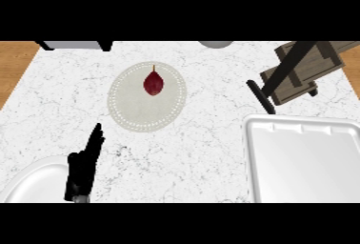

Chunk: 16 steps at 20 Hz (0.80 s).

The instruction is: Pick the cupcake from the tray and place it in the tiered basket

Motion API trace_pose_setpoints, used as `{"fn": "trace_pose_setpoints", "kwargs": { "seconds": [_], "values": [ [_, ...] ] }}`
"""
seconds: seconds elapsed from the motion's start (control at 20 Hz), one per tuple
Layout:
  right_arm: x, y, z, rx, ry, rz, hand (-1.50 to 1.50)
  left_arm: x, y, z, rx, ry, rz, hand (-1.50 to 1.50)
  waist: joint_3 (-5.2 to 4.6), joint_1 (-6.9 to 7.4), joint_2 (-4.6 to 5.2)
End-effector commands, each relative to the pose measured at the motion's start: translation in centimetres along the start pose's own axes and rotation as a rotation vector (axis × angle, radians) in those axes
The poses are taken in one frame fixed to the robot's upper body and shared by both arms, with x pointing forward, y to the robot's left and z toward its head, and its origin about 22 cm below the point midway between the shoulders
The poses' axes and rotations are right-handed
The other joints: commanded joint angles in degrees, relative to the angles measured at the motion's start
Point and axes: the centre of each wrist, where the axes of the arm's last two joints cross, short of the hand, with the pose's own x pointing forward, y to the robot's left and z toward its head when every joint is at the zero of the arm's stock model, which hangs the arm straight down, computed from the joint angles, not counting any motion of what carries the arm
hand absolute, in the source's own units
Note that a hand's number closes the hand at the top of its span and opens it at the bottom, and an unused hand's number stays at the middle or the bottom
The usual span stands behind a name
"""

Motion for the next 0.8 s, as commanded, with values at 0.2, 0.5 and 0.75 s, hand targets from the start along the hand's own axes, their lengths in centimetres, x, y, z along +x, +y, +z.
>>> {"fn": "trace_pose_setpoints", "kwargs": {
  "seconds": [0.2, 0.5, 0.75],
  "values": [
    [-1.4, 5.8, -2.4, 0.017, 0.08, -0.159, 1.5, -0.4, -0.5, 0.0, 0.006, -0.014, -0.005, 0.0, 0.04, -0.07, 0.04],
    [-2.4, 7.5, -3.2, 0.105, 0.136, -0.442, -1.5, -0.4, 1.0, -0.1, 0.011, -0.01, 0.002, 0.0, 0.05, 0.12, 0.05],
    [-2.3, 6.4, -3.2, 0.015, 0.091, -0.665, -1.5, -0.7, -0.9, 0.1, -0.015, 0.008, 0.006, 0.0, 0.05, -0.05, 0.03]
  ]
}}
